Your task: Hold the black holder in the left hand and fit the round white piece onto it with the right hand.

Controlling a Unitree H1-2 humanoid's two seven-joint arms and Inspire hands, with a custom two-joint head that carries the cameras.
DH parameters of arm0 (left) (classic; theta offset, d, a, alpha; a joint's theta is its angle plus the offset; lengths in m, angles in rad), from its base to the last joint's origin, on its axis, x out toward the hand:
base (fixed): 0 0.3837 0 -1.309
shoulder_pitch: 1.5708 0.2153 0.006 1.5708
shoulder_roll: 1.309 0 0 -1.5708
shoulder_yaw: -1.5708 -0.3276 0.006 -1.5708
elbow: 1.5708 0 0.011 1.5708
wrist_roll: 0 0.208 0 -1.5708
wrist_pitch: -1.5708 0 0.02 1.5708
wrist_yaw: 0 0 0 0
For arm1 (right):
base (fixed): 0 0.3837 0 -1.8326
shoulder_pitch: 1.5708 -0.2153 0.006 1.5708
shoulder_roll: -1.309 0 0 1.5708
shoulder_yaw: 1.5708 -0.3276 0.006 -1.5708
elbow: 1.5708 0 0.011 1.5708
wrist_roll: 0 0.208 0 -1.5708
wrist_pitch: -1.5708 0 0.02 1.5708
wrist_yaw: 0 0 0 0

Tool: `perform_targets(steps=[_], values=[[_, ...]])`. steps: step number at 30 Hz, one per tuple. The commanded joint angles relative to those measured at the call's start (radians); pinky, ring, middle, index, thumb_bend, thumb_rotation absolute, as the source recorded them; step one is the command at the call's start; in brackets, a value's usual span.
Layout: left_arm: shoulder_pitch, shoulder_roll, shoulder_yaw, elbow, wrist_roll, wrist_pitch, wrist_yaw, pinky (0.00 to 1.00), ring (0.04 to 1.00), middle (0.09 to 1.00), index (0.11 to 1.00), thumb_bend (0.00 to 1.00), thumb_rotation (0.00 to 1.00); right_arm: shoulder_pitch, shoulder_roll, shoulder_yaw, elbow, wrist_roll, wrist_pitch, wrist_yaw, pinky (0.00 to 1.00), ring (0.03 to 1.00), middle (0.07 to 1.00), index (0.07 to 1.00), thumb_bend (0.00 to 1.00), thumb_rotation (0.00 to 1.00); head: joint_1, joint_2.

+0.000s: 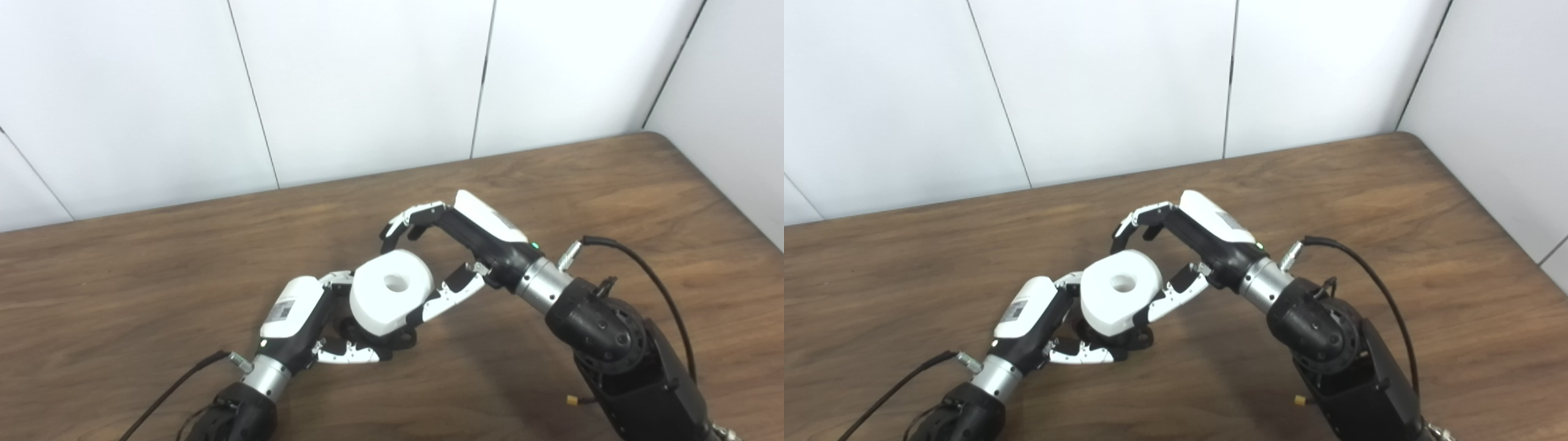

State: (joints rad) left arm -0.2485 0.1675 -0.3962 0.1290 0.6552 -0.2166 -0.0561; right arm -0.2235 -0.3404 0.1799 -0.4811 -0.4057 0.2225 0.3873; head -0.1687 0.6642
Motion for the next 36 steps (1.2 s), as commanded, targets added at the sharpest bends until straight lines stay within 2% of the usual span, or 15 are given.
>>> perform_targets(steps=[1,18,26,36], values=[[-0.002,0.001,-0.002,-0.033,-0.003,0.002,-0.010,0.95,0.828,0.715,0.483,0.52,0.05,-0.017,0.005,-0.007,-0.012,0.001,-0.043,-0.029,0.67,0.783,0.708,0.483,0.52,0.14,0.008,-0.006],[0.013,-0.014,-0.003,-0.088,0.000,0.026,-0.049,0.95,0.831,0.718,0.483,0.52,0.05,0.010,0.008,0.002,0.041,0.018,-0.108,-0.039,0.67,0.773,0.706,0.483,0.52,0.14,0.017,0.006],[0.009,-0.012,-0.004,-0.104,-0.001,0.029,-0.061,0.95,0.827,0.717,0.483,0.52,0.05,0.029,0.001,-0.001,0.036,0.034,-0.099,-0.020,0.68,0.782,0.709,0.484,0.52,0.14,0.013,0.021],[0.015,-0.016,-0.002,-0.112,0.001,0.040,-0.070,0.95,0.830,0.717,0.483,0.52,0.05,0.055,-0.006,0.006,0.060,0.036,-0.137,-0.029,0.67,0.776,0.704,0.483,0.52,0.14,0.012,0.027]])
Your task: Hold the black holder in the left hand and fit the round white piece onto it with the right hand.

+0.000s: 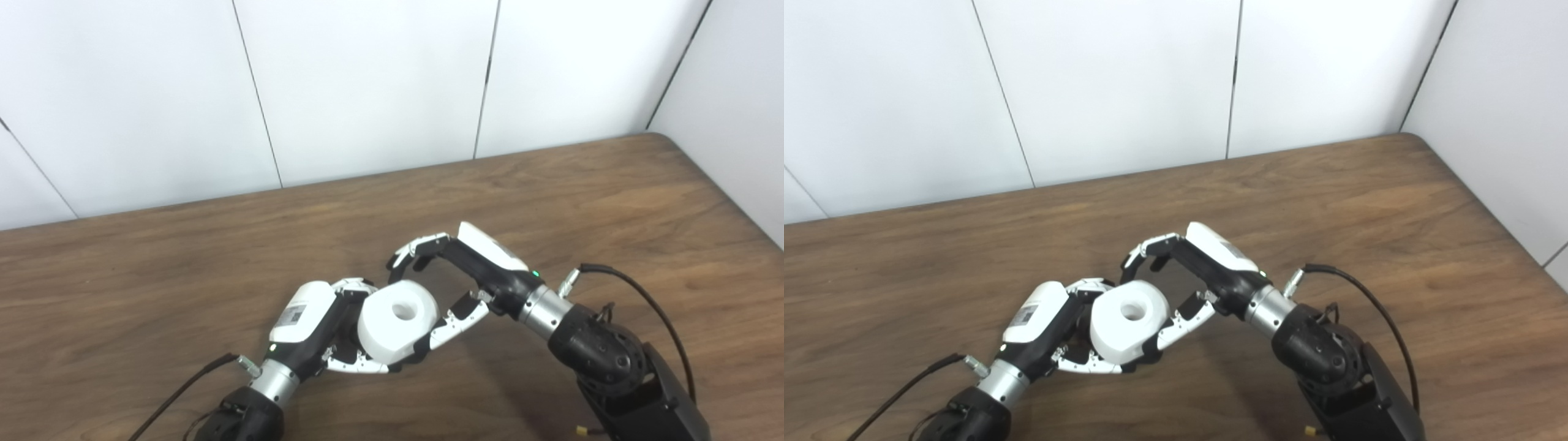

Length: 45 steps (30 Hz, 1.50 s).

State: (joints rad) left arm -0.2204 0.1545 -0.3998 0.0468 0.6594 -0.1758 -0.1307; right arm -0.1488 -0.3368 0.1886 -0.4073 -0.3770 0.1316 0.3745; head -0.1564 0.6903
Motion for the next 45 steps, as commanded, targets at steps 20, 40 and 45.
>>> perform_targets(steps=[20,40,45], values=[[-0.011,-0.007,-0.005,-0.019,0.006,-0.011,0.015,0.94,0.826,0.714,0.483,0.52,0.05,-0.047,-0.042,-0.016,-0.050,-0.001,-0.075,-0.011,0.65,0.772,0.698,0.482,0.52,0.14,-0.013,-0.001],[-0.009,-0.029,-0.018,-0.005,0.019,-0.008,0.027,0.93,0.826,0.710,0.482,0.52,0.05,-0.066,-0.041,0.042,-0.059,-0.081,-0.119,0.019,0.63,0.768,0.682,0.480,0.52,0.13,-0.005,0.001],[-0.008,-0.029,-0.014,-0.012,0.016,-0.004,0.026,0.94,0.829,0.711,0.482,0.52,0.05,-0.070,-0.050,0.046,-0.061,-0.097,-0.142,0.022,0.63,0.774,0.683,0.480,0.52,0.13,-0.008,0.003]])
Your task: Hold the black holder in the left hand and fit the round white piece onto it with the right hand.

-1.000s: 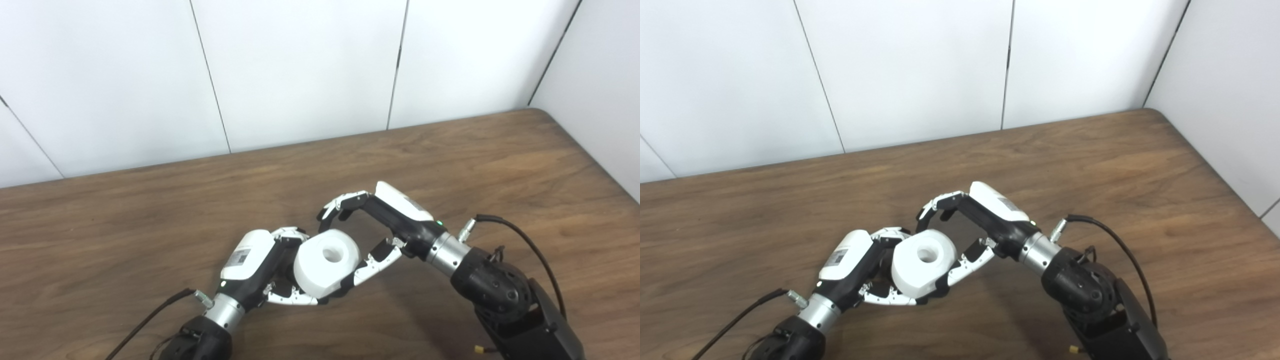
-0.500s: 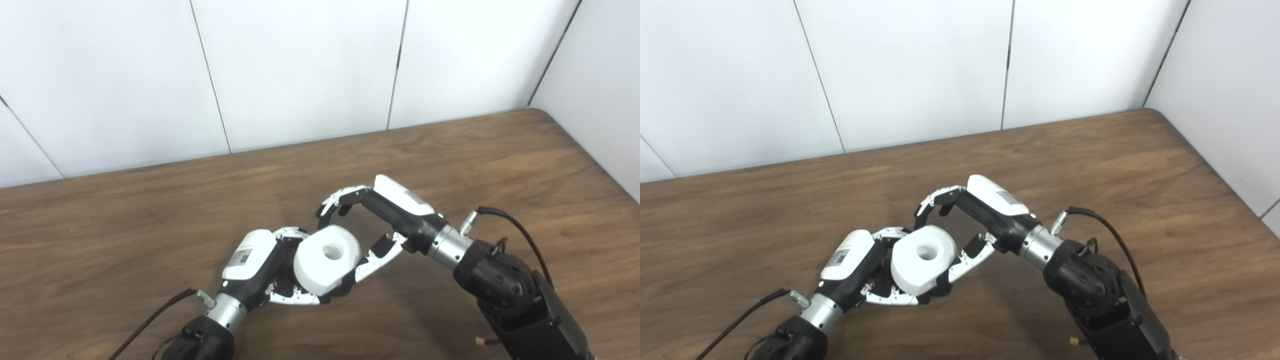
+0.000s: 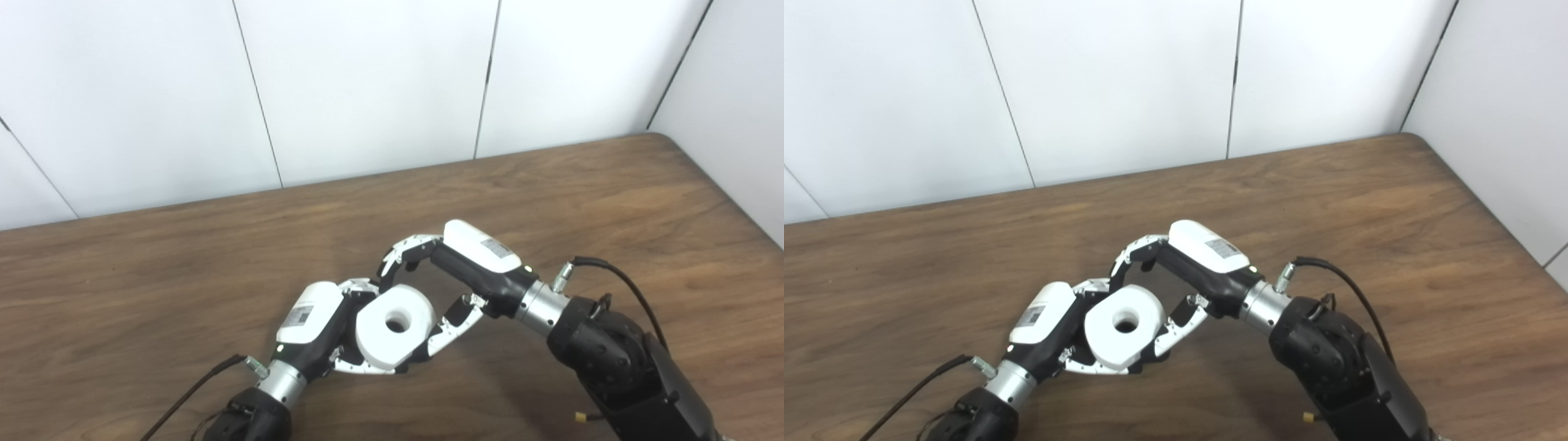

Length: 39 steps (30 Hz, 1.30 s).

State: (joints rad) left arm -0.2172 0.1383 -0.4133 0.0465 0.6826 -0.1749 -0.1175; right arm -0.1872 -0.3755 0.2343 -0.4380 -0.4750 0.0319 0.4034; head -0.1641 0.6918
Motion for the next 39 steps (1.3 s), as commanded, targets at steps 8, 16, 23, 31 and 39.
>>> perform_targets(steps=[8,16,23,31,39], values=[[-0.010,-0.010,0.000,-0.020,-0.009,0.001,0.003,0.94,0.829,0.713,0.482,0.52,0.05,-0.049,-0.029,-0.017,-0.019,-0.040,-0.123,-0.034,0.61,0.764,0.673,0.479,0.52,0.13,-0.001,0.000],[-0.005,-0.006,0.004,-0.017,-0.012,-0.006,0.008,0.94,0.828,0.712,0.482,0.52,0.05,-0.080,-0.042,-0.051,-0.017,-0.046,-0.141,-0.033,0.60,0.754,0.673,0.479,0.52,0.13,-0.004,-0.002],[0.000,-0.003,0.004,-0.028,-0.012,-0.005,0.005,0.94,0.829,0.714,0.483,0.52,0.05,-0.086,-0.031,-0.062,-0.004,-0.061,-0.141,-0.038,0.60,0.745,0.668,0.479,0.52,0.13,-0.005,-0.002],[0.003,-0.005,0.007,-0.038,-0.012,0.008,-0.002,0.95,0.828,0.715,0.483,0.52,0.05,-0.088,-0.024,-0.057,-0.001,-0.061,-0.134,-0.032,0.60,0.745,0.667,0.478,0.52,0.13,0.000,0.005],[-0.001,-0.007,0.009,-0.048,-0.015,0.013,-0.016,0.95,0.831,0.716,0.483,0.52,0.05,-0.070,-0.045,-0.043,-0.015,-0.042,-0.130,0.004,0.59,0.745,0.670,0.479,0.52,0.13,-0.008,0.021]])
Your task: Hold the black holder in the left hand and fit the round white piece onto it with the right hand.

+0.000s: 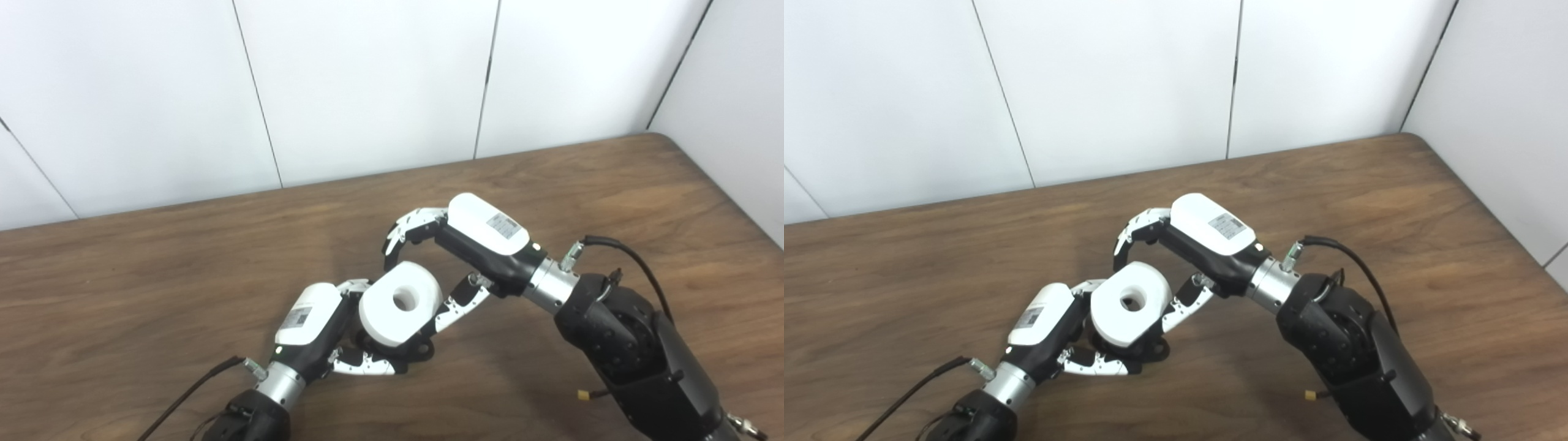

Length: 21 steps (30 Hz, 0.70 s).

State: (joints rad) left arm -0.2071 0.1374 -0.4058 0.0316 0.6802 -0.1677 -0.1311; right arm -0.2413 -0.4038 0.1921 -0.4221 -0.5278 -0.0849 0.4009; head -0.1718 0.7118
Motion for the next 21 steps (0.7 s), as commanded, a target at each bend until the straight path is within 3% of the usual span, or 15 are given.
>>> perform_targets(steps=[1,21], values=[[-0.011,-0.008,0.001,-0.034,-0.012,0.007,-0.002,0.95,0.831,0.716,0.483,0.52,0.05,-0.013,-0.020,0.000,-0.035,0.013,-0.011,0.012,0.59,0.744,0.670,0.479,0.52,0.13,-0.001,0.001],[-0.012,-0.003,0.006,-0.028,-0.018,0.009,0.003,0.95,0.835,0.715,0.483,0.52,0.05,0.042,-0.063,-0.015,-0.035,0.027,-0.033,0.021,0.59,0.751,0.667,0.478,0.52,0.14,-0.006,0.002]])
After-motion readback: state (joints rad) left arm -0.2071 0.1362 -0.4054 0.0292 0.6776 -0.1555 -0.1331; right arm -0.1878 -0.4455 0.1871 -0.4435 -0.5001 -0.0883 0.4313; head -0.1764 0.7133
